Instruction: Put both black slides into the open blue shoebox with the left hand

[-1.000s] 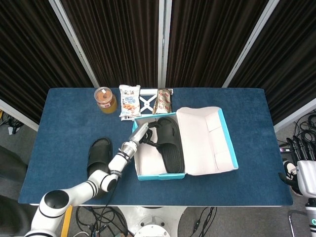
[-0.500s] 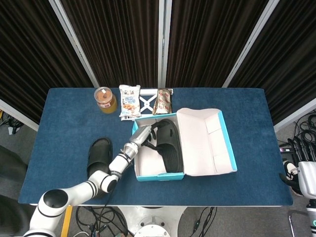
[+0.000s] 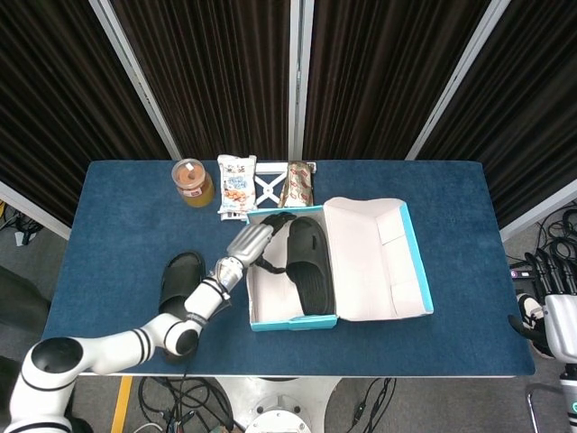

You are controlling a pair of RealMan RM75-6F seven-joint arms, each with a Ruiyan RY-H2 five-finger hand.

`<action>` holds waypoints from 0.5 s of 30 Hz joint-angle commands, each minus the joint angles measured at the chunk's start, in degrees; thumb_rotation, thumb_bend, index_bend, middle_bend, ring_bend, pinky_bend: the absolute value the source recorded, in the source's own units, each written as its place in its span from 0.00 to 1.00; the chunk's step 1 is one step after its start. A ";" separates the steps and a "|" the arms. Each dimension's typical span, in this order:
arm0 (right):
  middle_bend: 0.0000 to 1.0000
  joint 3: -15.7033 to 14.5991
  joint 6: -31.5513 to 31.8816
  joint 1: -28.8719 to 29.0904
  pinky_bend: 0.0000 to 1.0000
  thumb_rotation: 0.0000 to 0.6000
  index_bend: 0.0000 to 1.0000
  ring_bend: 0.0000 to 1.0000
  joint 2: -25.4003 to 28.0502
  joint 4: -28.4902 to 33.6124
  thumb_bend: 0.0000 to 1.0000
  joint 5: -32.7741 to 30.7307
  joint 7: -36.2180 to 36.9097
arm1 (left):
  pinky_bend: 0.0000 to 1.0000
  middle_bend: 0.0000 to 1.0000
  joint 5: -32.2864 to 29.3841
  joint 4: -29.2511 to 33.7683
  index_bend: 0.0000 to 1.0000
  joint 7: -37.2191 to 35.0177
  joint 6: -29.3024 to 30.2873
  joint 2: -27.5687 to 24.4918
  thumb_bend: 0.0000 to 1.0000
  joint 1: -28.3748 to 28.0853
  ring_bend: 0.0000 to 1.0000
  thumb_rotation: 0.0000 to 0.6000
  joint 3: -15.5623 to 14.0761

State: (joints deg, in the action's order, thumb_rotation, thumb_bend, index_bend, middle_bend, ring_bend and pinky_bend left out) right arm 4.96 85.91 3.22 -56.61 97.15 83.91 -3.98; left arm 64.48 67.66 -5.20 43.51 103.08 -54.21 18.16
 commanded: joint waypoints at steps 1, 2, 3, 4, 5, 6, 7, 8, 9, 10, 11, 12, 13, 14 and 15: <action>0.03 0.05 0.02 0.06 0.00 1.00 0.00 0.00 -0.06 -0.26 0.05 0.13 0.25 | 0.39 0.04 -4.53 13.43 0.08 9.82 3.15 -11.14 0.00 3.55 0.09 1.00 -1.42; 0.03 0.07 0.06 0.06 0.00 1.00 0.00 0.00 -0.07 -0.42 0.05 0.16 0.40 | 0.38 0.05 -4.81 16.44 0.08 12.07 4.47 -14.07 0.00 4.55 0.10 1.00 -2.06; 0.03 0.08 0.11 0.04 0.00 1.00 0.00 0.00 -0.07 -0.54 0.05 0.18 0.51 | 0.37 0.06 -4.92 18.47 0.08 13.67 5.87 -16.11 0.00 5.44 0.14 1.00 -2.52; 0.03 0.10 0.13 0.05 0.00 1.00 0.00 0.00 -0.06 -0.64 0.05 0.21 0.64 | 0.36 0.07 -5.16 20.24 0.08 15.28 7.32 -18.04 0.00 6.37 0.19 1.00 -3.03; 0.03 0.14 0.15 0.07 0.00 1.00 0.00 0.00 -0.04 -0.77 0.05 0.25 0.80 | 0.36 0.07 -5.73 22.30 0.08 17.18 9.21 -20.43 0.00 7.69 0.22 1.00 -3.68; 0.03 0.15 0.15 0.10 0.00 1.00 0.00 0.00 -0.03 -0.87 0.05 0.30 0.91 | 0.36 0.08 -6.26 23.67 0.08 18.33 10.59 -22.01 0.00 8.73 0.27 1.00 -4.18; 0.03 0.15 0.12 0.12 0.00 1.00 0.00 0.00 -0.04 -0.97 0.05 0.35 0.99 | 0.37 0.08 -6.91 24.86 0.09 19.23 11.61 -23.57 0.00 9.71 0.31 1.00 -4.69; 0.03 0.16 0.05 0.20 0.00 1.00 0.00 0.00 -0.07 -1.12 0.05 0.42 1.10 | 0.38 0.08 -8.13 26.35 0.09 20.19 12.23 -25.81 0.00 10.90 0.36 1.00 -5.47; 0.03 0.18 -0.04 0.27 0.00 1.00 0.00 0.00 -0.11 -1.23 0.05 0.43 1.18 | 0.40 0.09 -9.20 27.47 0.09 20.86 12.25 -27.57 0.00 11.69 0.41 1.00 -6.16; 0.03 0.20 -0.19 0.37 0.00 1.00 0.00 0.00 -0.16 -1.34 0.05 0.44 1.27 | 0.43 0.09 -10.28 28.55 0.09 21.44 12.04 -29.29 0.00 12.38 0.45 1.00 -6.90; 0.03 0.23 -0.39 0.52 0.00 1.00 0.00 0.00 -0.25 -1.46 0.05 0.45 1.38 | 0.46 0.09 -11.72 29.89 0.09 22.13 11.57 -31.36 0.00 13.20 0.47 1.00 -7.98; 0.03 0.26 -0.53 0.65 0.00 1.00 0.00 0.00 -0.35 -1.56 0.05 0.49 1.46 | 0.48 0.09 -12.80 30.77 0.09 22.68 11.16 -32.66 0.00 13.72 0.50 1.00 -8.84; 0.03 0.29 -0.68 0.79 0.00 1.00 0.00 0.00 -0.48 -1.67 0.05 0.52 1.51 | 0.50 0.09 -13.81 31.53 0.09 23.10 10.84 -33.63 0.00 14.18 0.51 1.00 -9.63; 0.03 0.31 -0.92 0.99 0.00 1.00 0.00 0.00 -0.67 -1.81 0.05 0.59 1.53 | 0.51 0.09 -15.01 32.36 0.09 23.45 10.61 -34.30 0.00 14.75 0.52 1.00 -10.58; 0.03 0.30 -1.14 1.16 0.00 1.00 0.00 0.00 -0.82 -1.89 0.05 0.66 1.57 | 0.52 0.09 -15.75 32.80 0.09 23.85 10.27 -34.56 0.00 15.04 0.54 1.00 -11.41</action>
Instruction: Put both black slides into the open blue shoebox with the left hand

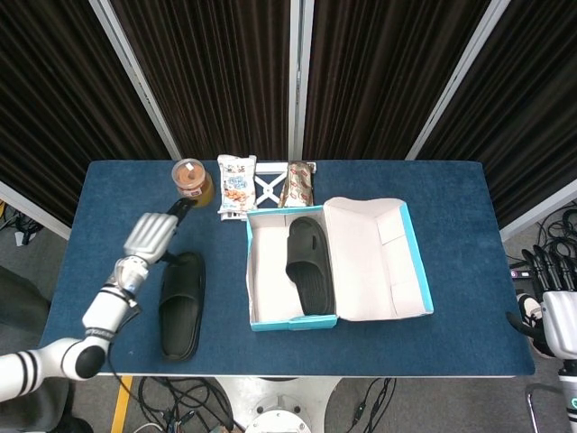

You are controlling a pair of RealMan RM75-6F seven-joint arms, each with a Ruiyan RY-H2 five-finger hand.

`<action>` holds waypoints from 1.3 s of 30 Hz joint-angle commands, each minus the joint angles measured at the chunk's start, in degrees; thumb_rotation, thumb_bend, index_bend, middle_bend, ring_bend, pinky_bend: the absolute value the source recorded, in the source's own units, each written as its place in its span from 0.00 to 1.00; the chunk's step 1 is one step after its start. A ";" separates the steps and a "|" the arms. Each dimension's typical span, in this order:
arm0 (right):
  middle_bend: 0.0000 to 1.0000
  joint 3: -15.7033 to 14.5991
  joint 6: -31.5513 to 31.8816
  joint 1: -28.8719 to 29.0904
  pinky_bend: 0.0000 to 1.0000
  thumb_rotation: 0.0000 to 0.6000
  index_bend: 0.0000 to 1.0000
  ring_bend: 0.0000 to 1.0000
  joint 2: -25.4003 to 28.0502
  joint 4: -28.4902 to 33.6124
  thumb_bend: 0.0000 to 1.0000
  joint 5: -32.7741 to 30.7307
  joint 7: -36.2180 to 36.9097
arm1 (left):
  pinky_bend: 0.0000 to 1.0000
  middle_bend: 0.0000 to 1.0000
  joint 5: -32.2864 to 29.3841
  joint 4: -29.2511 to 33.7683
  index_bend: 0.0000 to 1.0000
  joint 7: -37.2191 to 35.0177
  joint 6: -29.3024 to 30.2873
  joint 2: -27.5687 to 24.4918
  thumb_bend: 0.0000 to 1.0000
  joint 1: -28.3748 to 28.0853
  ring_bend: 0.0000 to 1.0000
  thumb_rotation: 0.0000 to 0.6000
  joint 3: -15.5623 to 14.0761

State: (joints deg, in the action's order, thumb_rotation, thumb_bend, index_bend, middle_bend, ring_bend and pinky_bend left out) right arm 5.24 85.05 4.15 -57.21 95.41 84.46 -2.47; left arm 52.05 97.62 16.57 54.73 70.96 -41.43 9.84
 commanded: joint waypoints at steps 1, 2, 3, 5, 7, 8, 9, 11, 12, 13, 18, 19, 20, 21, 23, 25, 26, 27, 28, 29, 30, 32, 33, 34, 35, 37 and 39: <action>0.03 0.00 -0.52 0.41 0.00 1.00 0.00 0.00 -0.34 -0.22 0.05 0.20 0.11 | 0.53 0.09 -4.11 3.17 0.09 2.60 -1.56 -2.68 0.00 2.39 0.55 1.00 -3.94; 0.03 -0.02 -0.81 0.65 0.00 1.00 0.00 0.00 -0.48 -0.30 0.04 0.33 0.13 | 0.54 0.08 -5.27 3.62 0.09 3.09 -2.60 -2.93 0.00 2.39 0.55 1.00 -4.89; 0.03 -0.04 -0.98 0.79 0.00 1.00 0.00 0.00 -0.55 -0.34 0.05 0.46 0.13 | 0.55 0.08 -6.17 3.98 0.09 3.23 -3.39 -3.08 0.00 2.33 0.56 1.00 -5.40; 0.03 -0.08 -1.13 0.98 0.00 1.00 0.00 0.00 -0.62 -0.37 0.04 0.67 0.05 | 0.56 0.07 -7.51 4.78 0.09 2.70 -4.96 -3.11 0.00 2.24 0.56 1.00 -6.06; 0.03 -0.07 -1.07 1.00 0.00 1.00 0.00 0.00 -0.59 -0.33 0.04 0.71 -0.04 | 0.57 0.07 -8.32 4.89 0.08 1.73 -6.10 -2.76 0.00 2.13 0.56 1.00 -6.19; 0.03 -0.07 -0.97 0.98 0.00 1.00 0.00 0.00 -0.55 -0.28 0.05 0.73 -0.02 | 0.57 0.07 -8.83 4.62 0.08 1.34 -6.82 -2.37 0.00 1.91 0.56 1.00 -6.27; 0.03 -0.08 -0.90 0.95 0.00 1.00 0.00 0.00 -0.55 -0.27 0.05 0.76 0.02 | 0.58 0.07 -9.20 4.30 0.08 1.22 -7.23 -1.96 0.00 1.67 0.57 1.00 -6.32; 0.03 -0.14 -0.79 0.88 0.00 1.00 0.00 0.00 -0.59 -0.32 0.05 0.76 0.15 | 0.58 0.07 -10.28 3.23 0.08 1.32 -7.95 -0.82 0.00 0.97 0.57 1.00 -6.42; 0.03 -0.18 -0.78 0.84 0.00 1.00 0.00 0.00 -0.62 -0.37 0.05 0.74 0.23 | 0.58 0.07 -10.88 2.76 0.08 1.42 -8.30 -0.35 0.00 0.60 0.57 1.00 -6.45; 0.03 -0.23 -0.78 0.81 0.00 1.00 0.00 0.00 -0.65 -0.42 0.05 0.74 0.33 | 0.58 0.07 -11.56 2.32 0.08 1.53 -8.68 0.07 0.00 0.21 0.57 1.00 -6.49; 0.03 -0.42 -0.62 0.63 0.00 1.00 0.00 0.00 -0.87 -0.81 0.05 0.77 0.78 | 0.58 0.06 -15.21 0.57 0.08 1.38 -11.50 1.88 0.00 -1.92 0.58 1.00 -6.65; 0.03 -0.44 -0.60 0.60 0.00 1.00 0.00 0.00 -0.90 -0.88 0.05 0.75 0.83 | 0.58 0.07 -15.59 0.39 0.08 1.10 -12.09 1.96 0.00 -2.25 0.59 1.00 -6.58; 0.03 -0.48 -0.58 0.56 0.00 1.00 0.00 0.00 -0.93 -0.92 0.04 0.75 0.90 | 0.58 0.07 -15.95 0.07 0.08 0.84 -12.68 2.12 0.00 -2.65 0.59 1.00 -6.55; 0.03 -0.50 -0.53 0.53 0.00 1.00 0.00 0.00 -0.95 -0.95 0.05 0.75 0.97 | 0.58 0.07 -16.25 -0.25 0.08 0.81 -13.20 2.28 0.00 -3.01 0.60 1.00 -6.68; 0.03 -0.52 -0.46 0.47 0.00 1.00 0.00 0.00 -0.99 -1.06 0.04 0.73 1.09 | 0.59 0.07 -17.41 -1.09 0.08 0.93 -14.58 2.74 0.00 -4.04 0.61 1.00 -7.12; 0.03 -0.53 -0.44 0.45 0.00 1.00 0.00 0.00 -1.03 -1.17 0.04 0.71 1.24 | 0.60 0.09 -18.67 -2.12 0.10 1.21 -15.68 3.31 0.00 -5.12 0.62 1.00 -7.69; 0.03 -0.54 -0.44 0.44 0.00 1.00 0.00 0.00 -1.05 -1.22 0.05 0.70 1.32 | 0.61 0.10 -19.23 -2.60 0.11 1.41 -15.79 3.63 0.00 -5.52 0.63 1.00 -7.99; 0.03 -0.54 -0.44 0.44 0.00 1.00 0.00 0.00 -1.08 -1.29 0.05 0.69 1.38 | 0.63 0.13 -19.79 -3.07 0.13 1.56 -15.72 3.98 0.00 -5.85 0.65 1.00 -8.23; 0.03 -0.54 -0.45 0.44 0.00 1.00 0.00 0.00 -1.12 -1.36 0.05 0.66 1.44 | 0.64 0.16 -20.37 -3.50 0.16 1.64 -15.33 4.36 0.00 -6.07 0.66 1.00 -8.40; 0.03 -0.54 -0.46 0.43 0.00 1.00 0.00 0.00 -1.16 -1.45 0.05 0.62 1.53 | 0.66 0.20 -20.98 -3.85 0.19 1.88 -14.55 4.83 0.00 -6.27 0.68 1.00 -8.68; 0.03 -0.54 -0.46 0.42 0.00 1.00 0.00 0.00 -1.17 -1.50 0.04 0.60 1.60 | 0.67 0.24 -21.26 -3.99 0.22 2.01 -13.92 5.07 0.00 -6.35 0.70 1.00 -8.83; 0.03 -0.48 -0.41 0.43 0.00 1.00 0.00 0.00 -1.24 -1.62 0.04 0.54 1.71 | 0.69 0.33 -21.88 -3.94 0.29 1.19 -12.17 5.65 0.00 -5.99 0.74 1.00 -8.47; 0.03 -0.48 -0.41 0.43 0.00 1.00 0.00 0.00 -1.26 -1.67 0.04 0.54 1.78 | 0.72 0.40 -21.95 -3.82 0.35 0.53 -11.50 5.82 0.00 -5.68 0.77 1.00 -8.13; 0.03 -0.47 -0.42 0.45 0.00 1.00 0.00 0.00 -1.27 -1.70 0.05 0.56 1.83 | 0.73 0.44 -21.80 -3.68 0.37 -0.08 -10.94 5.83 0.00 -5.36 0.78 1.00 -7.86; 0.03 -0.47 -0.42 0.47 0.00 1.00 0.00 0.00 -1.28 -1.75 0.05 0.60 1.85 | 0.74 0.48 -21.41 -3.44 0.41 -0.93 -10.09 5.69 0.00 -4.86 0.79 1.00 -7.45; 0.03 -0.45 -0.36 0.48 0.00 1.00 0.00 0.00 -1.31 -1.79 0.04 0.64 1.86 | 0.75 0.52 -20.28 -2.92 0.44 -2.15 -8.77 5.20 0.00 -3.99 0.80 1.00 -6.90; 0.03 -0.40 -0.23 0.46 0.00 1.00 0.00 0.00 -1.30 -1.82 0.04 0.65 1.90 | 0.75 0.53 -18.61 -1.81 0.45 -3.62 -7.12 4.06 0.00 -2.75 0.80 1.00 -6.36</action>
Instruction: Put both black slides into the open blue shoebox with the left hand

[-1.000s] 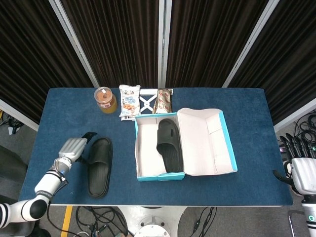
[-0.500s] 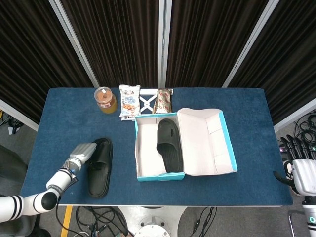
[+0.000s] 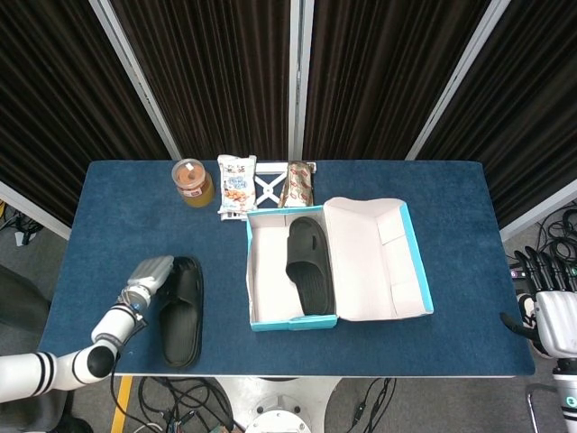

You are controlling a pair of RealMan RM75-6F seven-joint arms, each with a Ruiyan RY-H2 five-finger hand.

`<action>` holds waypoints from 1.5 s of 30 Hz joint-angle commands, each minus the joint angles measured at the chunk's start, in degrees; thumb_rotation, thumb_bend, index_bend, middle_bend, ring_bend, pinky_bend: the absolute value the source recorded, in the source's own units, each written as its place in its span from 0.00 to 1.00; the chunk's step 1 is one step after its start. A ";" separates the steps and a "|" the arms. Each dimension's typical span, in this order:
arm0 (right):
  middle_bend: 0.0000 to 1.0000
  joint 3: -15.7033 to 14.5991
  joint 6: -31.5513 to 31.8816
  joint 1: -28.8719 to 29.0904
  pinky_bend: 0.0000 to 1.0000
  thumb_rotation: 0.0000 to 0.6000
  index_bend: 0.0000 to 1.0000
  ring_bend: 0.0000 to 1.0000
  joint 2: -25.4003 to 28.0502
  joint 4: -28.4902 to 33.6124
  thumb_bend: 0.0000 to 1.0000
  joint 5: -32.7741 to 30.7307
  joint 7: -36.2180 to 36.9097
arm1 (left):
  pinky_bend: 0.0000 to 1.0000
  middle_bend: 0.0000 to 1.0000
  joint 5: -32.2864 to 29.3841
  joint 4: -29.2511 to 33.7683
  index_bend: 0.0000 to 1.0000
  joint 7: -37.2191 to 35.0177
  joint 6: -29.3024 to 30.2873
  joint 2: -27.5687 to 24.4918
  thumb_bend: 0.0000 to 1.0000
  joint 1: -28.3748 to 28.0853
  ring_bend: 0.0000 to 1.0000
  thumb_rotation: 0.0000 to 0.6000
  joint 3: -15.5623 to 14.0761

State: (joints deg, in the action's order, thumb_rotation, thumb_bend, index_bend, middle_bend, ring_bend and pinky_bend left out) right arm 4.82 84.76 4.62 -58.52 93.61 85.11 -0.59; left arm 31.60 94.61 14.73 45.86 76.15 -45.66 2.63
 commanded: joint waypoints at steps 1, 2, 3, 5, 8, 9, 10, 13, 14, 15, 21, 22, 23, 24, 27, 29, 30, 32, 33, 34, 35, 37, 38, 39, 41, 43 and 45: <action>0.03 0.03 0.12 -0.03 0.00 1.00 0.00 0.00 0.00 -0.05 0.04 0.02 0.01 | 0.75 0.53 2.63 1.73 0.45 -2.59 2.39 -1.77 0.00 2.09 0.80 1.00 1.15; 0.03 0.04 0.18 -0.05 0.00 1.00 0.00 0.00 0.02 -0.07 0.04 0.03 0.04 | 0.75 0.53 3.72 2.46 0.45 -3.76 3.13 -2.74 0.00 2.91 0.80 1.00 1.57; 0.03 0.05 0.23 -0.07 0.00 1.00 0.00 0.00 0.02 -0.08 0.04 0.03 0.05 | 0.75 0.53 4.58 2.98 0.45 -4.81 3.62 -3.56 0.00 3.57 0.80 1.00 1.97; 0.03 0.08 0.34 -0.09 0.00 1.00 0.00 0.00 0.05 -0.12 0.04 0.09 0.09 | 0.75 0.53 6.63 4.09 0.45 -7.69 4.74 -5.57 0.00 5.22 0.80 1.00 3.13; 0.03 0.10 0.40 -0.06 0.00 1.00 0.00 0.00 0.05 -0.12 0.04 0.17 0.09 | 0.75 0.53 9.68 5.03 0.45 -12.64 6.44 -8.13 0.00 7.72 0.80 1.00 5.22; 0.03 0.10 0.39 -0.04 0.00 1.00 0.00 0.00 0.07 -0.11 0.04 0.21 0.07 | 0.75 0.53 10.62 5.06 0.45 -14.55 7.03 -8.64 0.00 8.50 0.80 1.00 6.11; 0.03 0.11 0.42 -0.03 0.00 1.00 0.00 0.00 0.10 -0.10 0.04 0.25 0.05 | 0.75 0.53 11.54 5.01 0.45 -16.61 7.59 -9.03 0.00 9.28 0.80 1.00 7.05; 0.03 0.15 0.55 -0.02 0.00 1.00 0.00 0.00 0.22 -0.03 0.05 0.35 -0.07 | 0.75 0.52 15.70 4.38 0.45 -25.42 9.06 -9.09 0.00 11.67 0.79 1.00 10.89; 0.03 0.17 0.58 -0.02 0.00 1.00 0.00 0.00 0.28 0.01 0.05 0.34 -0.17 | 0.75 0.52 17.36 3.90 0.45 -29.51 8.76 -8.80 0.00 12.22 0.79 1.00 12.56; 0.03 0.18 0.59 -0.03 0.00 1.00 0.00 0.00 0.33 0.06 0.05 0.33 -0.25 | 0.75 0.52 18.88 3.43 0.45 -32.73 8.33 -8.36 0.00 12.46 0.78 1.00 13.80; 0.03 0.18 0.65 -0.04 0.00 1.00 0.00 0.00 0.75 0.63 0.04 0.38 -0.73 | 0.74 0.52 27.49 -1.29 0.45 -51.09 3.25 -2.42 0.00 10.77 0.77 1.00 19.81; 0.03 0.16 0.72 -0.10 0.00 1.00 0.00 0.00 0.83 0.75 0.04 0.36 -0.84 | 0.74 0.52 28.81 -2.26 0.45 -53.12 3.19 -0.96 0.00 10.17 0.77 1.00 20.57; 0.03 0.15 0.82 -0.19 0.00 1.00 0.00 0.00 0.96 0.94 0.04 0.32 -0.98 | 0.74 0.52 30.47 -3.82 0.45 -55.16 2.91 0.96 0.00 9.27 0.77 1.00 21.09; 0.03 0.13 0.93 -0.27 0.00 1.00 0.00 0.00 1.06 1.09 0.04 0.30 -1.10 | 0.73 0.51 31.46 -5.06 0.45 -56.25 2.95 2.48 0.00 8.54 0.77 1.00 21.43; 0.03 0.08 1.29 -0.60 0.00 1.00 0.00 0.00 1.31 1.50 0.04 0.15 -1.46 | 0.72 0.50 34.93 -10.10 0.44 -57.92 4.03 7.98 0.00 5.85 0.76 1.00 21.78; 0.03 0.03 1.50 -0.81 0.00 1.00 0.00 0.00 1.44 1.77 0.04 0.04 -1.68 | 0.71 0.50 37.47 -13.86 0.44 -58.39 5.62 11.73 0.00 4.12 0.76 1.00 21.71; 0.03 0.02 1.60 -0.90 0.00 1.00 0.00 0.00 1.49 1.89 0.05 -0.01 -1.79 | 0.71 0.50 38.48 -15.60 0.44 -58.53 6.36 13.28 0.00 3.44 0.75 1.00 21.60; 0.03 -0.01 1.77 -1.06 0.00 1.00 0.00 0.00 1.58 2.16 0.04 -0.07 -2.00 | 0.71 0.50 41.19 -19.63 0.44 -59.17 8.41 16.59 0.00 2.09 0.75 1.00 21.10; 0.03 -0.01 1.82 -1.11 0.00 1.00 0.00 0.00 1.59 2.26 0.04 -0.12 -2.10 | 0.71 0.50 42.21 -21.45 0.44 -59.10 9.52 17.97 0.00 1.63 0.75 1.00 20.83; 0.03 -0.04 1.83 -1.16 0.00 1.00 0.00 0.00 1.59 2.34 0.04 -0.16 -2.22 | 0.71 0.50 43.40 -23.34 0.44 -58.88 10.79 19.30 0.00 1.20 0.75 1.00 20.45; 0.03 -0.07 1.82 -1.21 0.00 1.00 0.00 0.00 1.57 2.45 0.04 -0.21 -2.33 | 0.71 0.50 45.08 -25.90 0.44 -58.58 12.64 21.06 0.00 0.75 0.75 1.00 19.77; 0.03 -0.10 1.84 -1.29 0.00 1.00 0.00 0.00 1.55 2.58 0.04 -0.29 -2.47 | 0.70 0.49 47.27 -29.61 0.44 -58.24 15.36 23.43 0.00 0.32 0.74 1.00 18.71; 0.03 -0.12 1.84 -1.33 0.00 1.00 0.00 0.00 1.54 2.64 0.04 -0.36 -2.53 | 0.70 0.49 48.36 -31.70 0.44 -58.52 16.78 24.73 0.00 0.19 0.74 1.00 18.03; 0.03 -0.12 1.85 -1.37 0.00 1.00 0.00 0.00 1.52 2.67 0.04 -0.40 -2.58 | 0.70 0.49 48.98 -33.10 0.44 -58.76 17.59 25.55 0.00 0.12 0.74 1.00 17.55; 0.03 -0.13 1.89 -1.43 0.00 1.00 0.00 0.00 1.47 2.76 0.04 -0.46 -2.67 | 0.69 0.49 50.22 -35.85 0.44 -59.34 19.51 27.13 0.00 0.18 0.74 1.00 16.51; 0.03 -0.15 1.90 -1.47 0.00 1.00 0.00 0.00 1.44 2.80 0.04 -0.46 -2.74 | 0.69 0.49 51.39 -38.37 0.44 -59.08 20.99 28.38 0.00 0.25 0.74 1.00 15.37; 0.03 -0.15 1.88 -1.48 0.00 1.00 0.00 0.00 1.40 2.87 0.04 -0.45 -2.80 | 0.69 0.49 52.40 -41.11 0.44 -58.84 22.34 29.80 0.00 0.29 0.73 1.00 14.21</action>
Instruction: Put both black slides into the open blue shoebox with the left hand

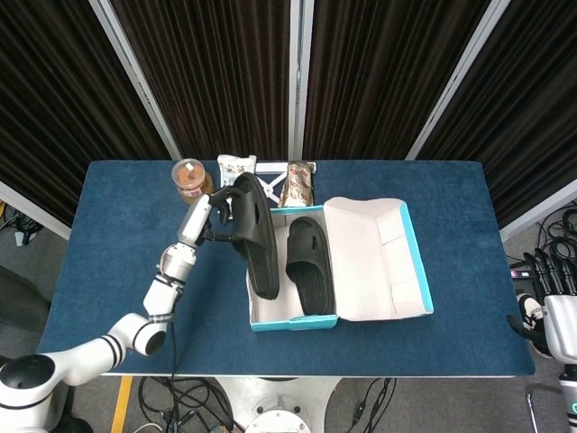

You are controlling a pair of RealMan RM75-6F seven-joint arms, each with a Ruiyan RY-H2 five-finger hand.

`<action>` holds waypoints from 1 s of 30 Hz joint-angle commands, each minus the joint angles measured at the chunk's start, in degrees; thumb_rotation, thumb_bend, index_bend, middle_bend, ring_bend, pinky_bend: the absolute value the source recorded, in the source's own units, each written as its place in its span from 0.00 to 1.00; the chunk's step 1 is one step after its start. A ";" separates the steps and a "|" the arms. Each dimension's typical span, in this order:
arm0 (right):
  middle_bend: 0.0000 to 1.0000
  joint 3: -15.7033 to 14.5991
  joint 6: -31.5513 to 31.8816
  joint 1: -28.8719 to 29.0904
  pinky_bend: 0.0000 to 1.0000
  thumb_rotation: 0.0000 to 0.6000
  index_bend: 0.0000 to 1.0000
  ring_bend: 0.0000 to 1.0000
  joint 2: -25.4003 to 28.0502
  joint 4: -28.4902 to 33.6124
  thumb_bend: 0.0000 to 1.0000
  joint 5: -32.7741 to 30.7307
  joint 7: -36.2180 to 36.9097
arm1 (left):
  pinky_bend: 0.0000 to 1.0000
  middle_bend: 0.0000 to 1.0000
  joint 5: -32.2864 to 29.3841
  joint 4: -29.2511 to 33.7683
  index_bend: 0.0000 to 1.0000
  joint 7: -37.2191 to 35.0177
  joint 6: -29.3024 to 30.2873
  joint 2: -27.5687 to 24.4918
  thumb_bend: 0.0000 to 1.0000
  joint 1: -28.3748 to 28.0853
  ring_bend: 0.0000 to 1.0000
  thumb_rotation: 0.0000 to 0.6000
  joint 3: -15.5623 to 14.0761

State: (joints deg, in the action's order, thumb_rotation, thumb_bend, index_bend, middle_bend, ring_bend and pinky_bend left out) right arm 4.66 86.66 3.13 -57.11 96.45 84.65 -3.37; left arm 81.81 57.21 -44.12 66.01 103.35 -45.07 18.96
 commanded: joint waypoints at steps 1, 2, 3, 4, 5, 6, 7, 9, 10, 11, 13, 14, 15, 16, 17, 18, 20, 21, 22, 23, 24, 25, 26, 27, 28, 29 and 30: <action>0.03 0.00 -0.02 0.01 0.00 1.00 0.00 0.00 -0.02 0.06 0.04 0.02 -0.06 | 0.69 0.49 2.49 -4.61 0.44 -0.11 2.52 3.08 0.00 -0.30 0.73 1.00 -2.55; 0.03 0.01 0.01 -0.01 0.00 1.00 0.00 0.00 -0.04 0.10 0.04 0.03 -0.11 | 0.69 0.49 2.72 -5.53 0.44 -0.44 2.91 3.68 0.00 -0.28 0.73 1.00 -2.96; 0.03 0.01 0.02 -0.02 0.00 1.00 0.00 0.00 -0.05 0.14 0.04 0.04 -0.15 | 0.69 0.49 2.82 -5.93 0.44 -0.82 3.05 4.05 0.00 -0.24 0.73 1.00 -3.26; 0.03 0.00 0.04 -0.04 0.00 1.00 0.00 0.00 -0.05 0.18 0.04 0.07 -0.20 | 0.69 0.49 2.86 -6.13 0.44 -1.28 3.09 4.29 0.00 -0.19 0.73 1.00 -3.51; 0.03 -0.02 0.07 -0.08 0.00 1.00 0.00 0.00 -0.06 0.21 0.04 0.08 -0.24 | 0.69 0.49 2.87 -6.31 0.44 -1.72 3.09 4.53 0.00 -0.15 0.73 1.00 -3.80; 0.03 -0.02 0.09 -0.10 0.00 1.00 0.00 0.00 -0.07 0.24 0.04 0.06 -0.28 | 0.69 0.49 2.91 -6.49 0.44 -1.86 3.00 4.67 0.00 -0.14 0.73 1.00 -4.07; 0.03 0.00 0.11 -0.11 0.00 1.00 0.00 0.00 -0.08 0.27 0.04 0.03 -0.30 | 0.69 0.49 2.94 -6.68 0.44 -1.95 2.80 4.81 0.00 -0.14 0.73 1.00 -4.36; 0.03 -0.02 0.14 -0.16 0.00 1.00 0.00 0.00 -0.12 0.31 0.04 0.05 -0.31 | 0.69 0.49 2.87 -7.01 0.44 -2.29 2.45 5.19 0.00 -0.12 0.73 1.00 -4.85; 0.03 -0.04 0.15 -0.18 0.00 1.00 0.00 0.00 -0.14 0.31 0.04 0.06 -0.33 | 0.69 0.49 2.80 -7.11 0.44 -2.44 2.21 5.32 0.00 -0.12 0.73 1.00 -5.04; 0.03 -0.06 0.18 -0.22 0.00 1.00 0.00 0.00 -0.18 0.29 0.04 0.06 -0.35 | 0.69 0.49 2.72 -7.16 0.44 -2.74 2.03 5.46 0.00 -0.11 0.73 1.00 -5.21; 0.03 -0.05 0.22 -0.27 0.00 1.00 0.00 0.00 -0.22 0.28 0.04 0.01 -0.32 | 0.69 0.49 2.52 -7.23 0.44 -2.85 1.70 5.67 0.00 -0.13 0.73 1.00 -5.38; 0.03 -0.03 0.22 -0.29 0.00 1.00 0.00 0.00 -0.23 0.28 0.04 -0.03 -0.31 | 0.69 0.49 2.43 -7.23 0.44 -2.84 1.39 5.74 0.00 -0.18 0.73 1.00 -5.52; 0.03 -0.02 0.21 -0.28 0.00 1.00 0.00 0.00 -0.25 0.29 0.04 -0.01 -0.30 | 0.69 0.49 2.32 -7.13 0.43 -2.89 1.00 5.74 0.00 -0.24 0.73 1.00 -5.64; 0.03 -0.04 0.19 -0.27 0.00 1.00 0.00 0.00 -0.25 0.29 0.04 0.03 -0.29 | 0.69 0.49 2.16 -6.96 0.43 -2.95 0.49 5.69 0.00 -0.31 0.73 1.00 -5.75; 0.03 -0.04 0.17 -0.24 0.00 1.00 0.00 0.00 -0.24 0.29 0.04 0.10 -0.30 | 0.69 0.49 1.88 -6.64 0.43 -2.98 -0.38 5.55 0.00 -0.41 0.73 1.00 -5.89; 0.03 -0.04 0.15 -0.23 0.00 1.00 0.00 0.00 -0.24 0.28 0.04 0.13 -0.32 | 0.69 0.49 1.67 -6.27 0.43 -3.09 -1.15 5.36 0.00 -0.49 0.73 1.00 -6.02; 0.03 -0.01 0.14 -0.24 0.00 1.00 0.00 0.00 -0.26 0.29 0.04 0.08 -0.32 | 0.69 0.49 0.99 -5.34 0.42 -3.05 -3.02 4.86 0.00 -0.66 0.73 1.00 -6.22; 0.03 0.01 0.12 -0.24 0.00 1.00 0.00 0.00 -0.26 0.28 0.04 0.03 -0.29 | 0.69 0.49 0.64 -5.01 0.41 -2.89 -3.80 4.70 0.00 -0.72 0.73 1.00 -6.25; 0.03 0.01 0.08 -0.25 0.00 1.00 0.00 0.00 -0.26 0.25 0.04 -0.03 -0.26 | 0.69 0.49 0.26 -4.69 0.41 -2.70 -4.78 4.50 0.00 -0.82 0.73 1.00 -6.33; 0.03 0.02 -0.01 -0.24 0.00 1.00 0.00 0.00 -0.28 0.20 0.04 -0.14 -0.18 | 0.69 0.49 -0.22 -4.17 0.41 -2.70 -5.99 4.20 0.00 -0.95 0.73 1.00 -6.36; 0.03 0.04 -0.09 -0.24 0.00 1.00 0.00 0.00 -0.29 0.16 0.04 -0.25 -0.11 | 0.69 0.49 -0.64 -3.81 0.41 -2.76 -6.73 4.06 0.00 -0.99 0.73 1.00 -6.30; 0.03 0.07 -0.15 -0.23 0.00 1.00 0.00 0.00 -0.31 0.11 0.04 -0.35 -0.04 | 0.68 0.49 -1.14 -3.42 0.41 -2.82 -7.48 3.94 0.00 -1.04 0.73 1.00 -6.17; 0.03 0.09 -0.22 -0.22 0.00 1.00 0.00 0.00 -0.33 0.06 0.04 -0.44 0.00 | 0.68 0.49 -1.78 -2.76 0.41 -3.03 -8.58 3.72 0.00 -1.14 0.73 1.00 -5.98; 0.03 0.10 -0.25 -0.20 0.00 1.00 0.00 0.00 -0.35 0.04 0.04 -0.44 0.00 | 0.68 0.49 -2.17 -2.31 0.41 -3.17 -9.38 3.50 0.00 -1.25 0.73 1.00 -5.88; 0.03 0.09 -0.27 -0.18 0.00 1.00 0.00 0.00 -0.35 0.04 0.04 -0.38 0.00 | 0.68 0.49 -2.54 -1.98 0.41 -3.06 -10.17 3.30 0.00 -1.37 0.73 1.00 -5.80; 0.03 0.09 -0.27 -0.15 0.00 1.00 0.00 0.00 -0.37 0.05 0.04 -0.29 0.00 | 0.68 0.49 -2.99 -1.68 0.41 -2.56 -11.16 3.13 0.00 -1.55 0.73 1.00 -5.77; 0.03 0.10 -0.26 -0.14 0.00 1.00 0.00 0.00 -0.37 0.04 0.04 -0.25 -0.01 | 0.67 0.49 -3.30 -1.51 0.40 -2.20 -11.86 3.05 0.00 -1.68 0.73 1.00 -5.77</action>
State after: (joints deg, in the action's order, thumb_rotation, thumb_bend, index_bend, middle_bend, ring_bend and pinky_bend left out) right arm 4.77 86.40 3.00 -57.48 96.48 84.41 -3.37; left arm 79.27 55.06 -46.79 55.21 106.80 -46.43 13.07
